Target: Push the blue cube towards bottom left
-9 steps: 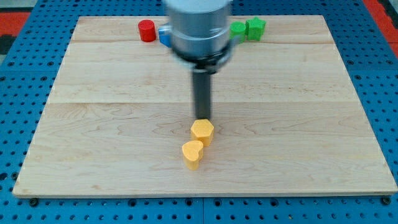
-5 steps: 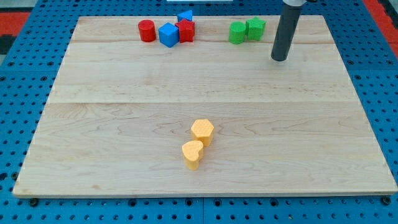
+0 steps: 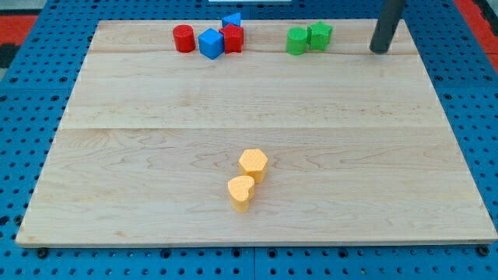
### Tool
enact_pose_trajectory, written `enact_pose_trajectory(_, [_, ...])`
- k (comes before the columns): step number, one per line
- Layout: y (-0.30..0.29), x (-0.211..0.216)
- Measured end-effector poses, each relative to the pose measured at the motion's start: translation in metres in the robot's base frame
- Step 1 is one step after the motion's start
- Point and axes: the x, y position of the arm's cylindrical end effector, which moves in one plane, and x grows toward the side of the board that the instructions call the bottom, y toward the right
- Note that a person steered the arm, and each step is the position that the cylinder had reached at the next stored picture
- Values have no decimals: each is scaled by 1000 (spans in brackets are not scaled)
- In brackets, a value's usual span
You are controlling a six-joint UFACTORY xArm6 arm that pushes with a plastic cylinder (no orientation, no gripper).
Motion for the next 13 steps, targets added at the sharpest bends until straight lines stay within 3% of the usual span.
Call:
enact_pose_trajectory(1, [-7,-22])
enact_pose_trajectory(3, [-98,-37])
enact_pose_trajectory(7, [-90,-41])
enact_pose_trajectory(10, [-126,-61])
enact_pose_trajectory(12, [-265,-51])
enact_pose_trajectory(13, [-255,-50])
